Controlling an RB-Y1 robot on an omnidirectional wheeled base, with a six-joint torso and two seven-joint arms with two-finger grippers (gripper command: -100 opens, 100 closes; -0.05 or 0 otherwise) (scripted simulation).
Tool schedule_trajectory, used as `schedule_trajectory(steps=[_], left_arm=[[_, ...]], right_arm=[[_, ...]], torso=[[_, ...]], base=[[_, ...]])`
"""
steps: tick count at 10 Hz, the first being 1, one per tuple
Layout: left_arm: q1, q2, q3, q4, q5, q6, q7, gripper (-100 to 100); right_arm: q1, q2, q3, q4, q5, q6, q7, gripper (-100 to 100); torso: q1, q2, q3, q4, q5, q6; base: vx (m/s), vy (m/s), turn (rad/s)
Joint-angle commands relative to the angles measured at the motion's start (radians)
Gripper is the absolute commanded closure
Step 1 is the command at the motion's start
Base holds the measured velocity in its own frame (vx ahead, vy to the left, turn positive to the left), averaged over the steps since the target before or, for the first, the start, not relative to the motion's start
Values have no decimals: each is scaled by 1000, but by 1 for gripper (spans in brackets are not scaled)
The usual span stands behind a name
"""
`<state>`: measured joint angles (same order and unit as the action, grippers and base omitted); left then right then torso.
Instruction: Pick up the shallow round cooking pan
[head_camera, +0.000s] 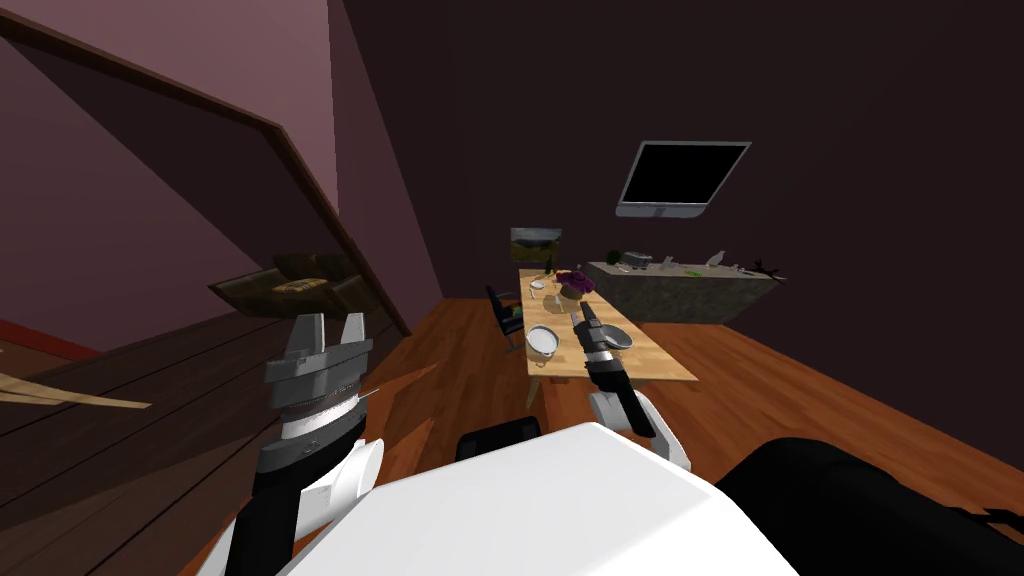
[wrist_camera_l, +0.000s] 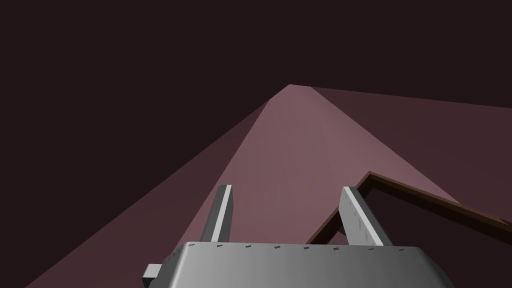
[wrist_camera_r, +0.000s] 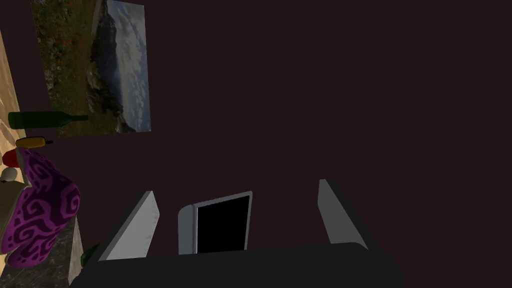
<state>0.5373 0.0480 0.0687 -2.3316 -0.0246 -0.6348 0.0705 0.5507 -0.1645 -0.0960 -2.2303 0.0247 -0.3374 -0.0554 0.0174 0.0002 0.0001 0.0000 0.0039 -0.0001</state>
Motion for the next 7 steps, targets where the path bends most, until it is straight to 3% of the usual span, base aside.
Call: schedule_trajectory(steps=[1, 4, 6, 7], left_arm=[[0, 0, 0, 0, 0, 0, 0, 0], [0, 0, 0, 0, 0, 0, 0, 0], [0, 0, 0, 0, 0, 0, 0, 0], [0, 0, 0, 0, 0, 0, 0, 0]], right_arm=[[22, -44, -8, 36, 32, 18, 42, -100], [64, -96, -20, 88, 76, 36, 97, -100], [109, -146, -31, 147, 124, 56, 151, -100], [109, -146, -31, 147, 124, 56, 159, -100]], torso=[[0, 0, 0, 0, 0, 0], [-4, -2, -1, 0, -1, 0], [-3, -2, -1, 0, -1, 0], [1, -3, -1, -1, 0, 0]], base=[[25, 235, 17], [27, 199, 26], [43, 270, 54], [36, 210, 0]])
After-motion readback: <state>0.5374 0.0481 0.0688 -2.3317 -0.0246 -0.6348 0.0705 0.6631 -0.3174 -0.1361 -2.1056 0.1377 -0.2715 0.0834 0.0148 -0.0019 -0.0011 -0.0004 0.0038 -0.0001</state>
